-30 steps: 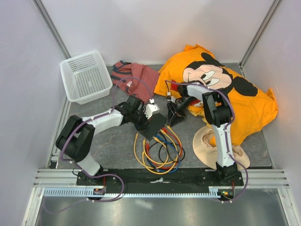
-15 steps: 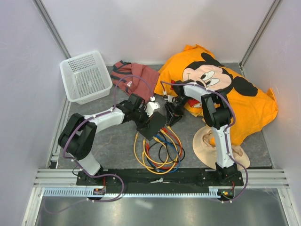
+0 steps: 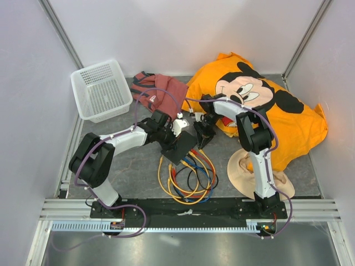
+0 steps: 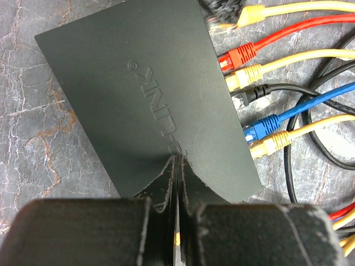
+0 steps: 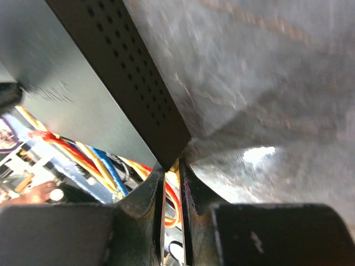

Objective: Pull the plug from the switch port

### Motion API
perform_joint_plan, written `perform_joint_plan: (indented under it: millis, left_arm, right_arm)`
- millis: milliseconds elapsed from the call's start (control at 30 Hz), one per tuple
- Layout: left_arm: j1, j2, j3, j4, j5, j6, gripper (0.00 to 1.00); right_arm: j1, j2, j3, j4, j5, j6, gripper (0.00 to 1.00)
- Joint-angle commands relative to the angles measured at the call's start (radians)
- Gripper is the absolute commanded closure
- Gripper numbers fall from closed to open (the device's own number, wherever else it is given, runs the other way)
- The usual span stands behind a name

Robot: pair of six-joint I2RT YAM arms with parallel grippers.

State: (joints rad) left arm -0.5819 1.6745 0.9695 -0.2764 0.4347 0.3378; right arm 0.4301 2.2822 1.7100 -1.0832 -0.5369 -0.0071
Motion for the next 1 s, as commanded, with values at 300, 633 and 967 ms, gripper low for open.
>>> perform_joint_plan:
  millis: [300, 633, 967]
  left_arm:
    - [-0.001, -0.024, -0.032, 0.034, -0.063, -0.042, 0.98]
    - [0.001, -0.033, -0.026, 0.046, -0.07, -0.042, 0.98]
    - [0.001, -0.033, -0.037, 0.049, -0.071, -0.042, 0.99]
  right_arm:
    - [-0.014, -0.148, -0.145, 0.149, 0.365, -0.125, 0.72]
    - [0.013, -0.118, -0.191, 0.134, 0.385, -0.152, 0.37]
    - [0.039, -0.208, -0.263, 0.197, 0.388, -0.175, 0.43]
